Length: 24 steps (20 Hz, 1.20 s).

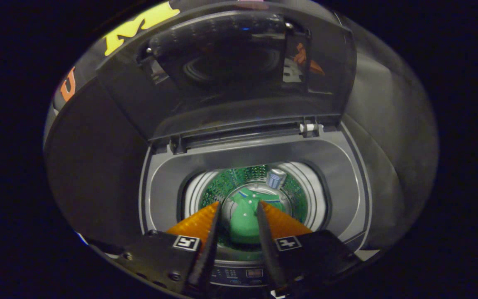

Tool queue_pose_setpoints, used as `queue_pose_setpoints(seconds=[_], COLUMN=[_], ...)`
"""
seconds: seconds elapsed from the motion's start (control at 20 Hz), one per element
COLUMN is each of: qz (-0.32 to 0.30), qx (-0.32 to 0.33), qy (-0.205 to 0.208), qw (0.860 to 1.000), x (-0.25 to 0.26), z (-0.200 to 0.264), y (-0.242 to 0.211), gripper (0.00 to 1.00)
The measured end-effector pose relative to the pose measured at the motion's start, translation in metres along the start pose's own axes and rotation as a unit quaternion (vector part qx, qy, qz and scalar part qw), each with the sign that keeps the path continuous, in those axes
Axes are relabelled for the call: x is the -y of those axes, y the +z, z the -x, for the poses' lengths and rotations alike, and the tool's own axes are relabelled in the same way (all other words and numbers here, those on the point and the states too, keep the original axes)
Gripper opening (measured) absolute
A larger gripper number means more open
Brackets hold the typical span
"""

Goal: Put the clothes into the washing machine and then close the washing machine lid.

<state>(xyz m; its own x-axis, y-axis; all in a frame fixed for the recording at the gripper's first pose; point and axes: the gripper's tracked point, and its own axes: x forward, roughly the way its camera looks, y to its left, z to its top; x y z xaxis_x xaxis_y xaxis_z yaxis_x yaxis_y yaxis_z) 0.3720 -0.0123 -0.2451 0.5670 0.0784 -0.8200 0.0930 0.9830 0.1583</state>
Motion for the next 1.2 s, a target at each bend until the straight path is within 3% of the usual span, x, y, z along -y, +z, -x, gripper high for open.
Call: queue_pose_setpoints(seconds=[0.15,0.3,0.5,0.65,0.7,1.2], qz=[0.014,0.047,0.090,0.110,0.117,0.120], qx=[0.038,0.103,0.203,0.255,0.259,0.250], qy=[-0.003,-0.009,-0.012,-0.008,-0.004,0.019], qw=[0.999,0.994,0.975,0.961,0.959,0.960], x=[-0.005,-0.015,-0.034,-0.049,-0.053,-0.075], z=[0.035,0.074,0.119,0.137,0.134,0.082], y=[0.026,0.070,0.135,0.180,0.193,0.260], gripper=[0.78,0.77,0.78,0.94,1.00,1.00])
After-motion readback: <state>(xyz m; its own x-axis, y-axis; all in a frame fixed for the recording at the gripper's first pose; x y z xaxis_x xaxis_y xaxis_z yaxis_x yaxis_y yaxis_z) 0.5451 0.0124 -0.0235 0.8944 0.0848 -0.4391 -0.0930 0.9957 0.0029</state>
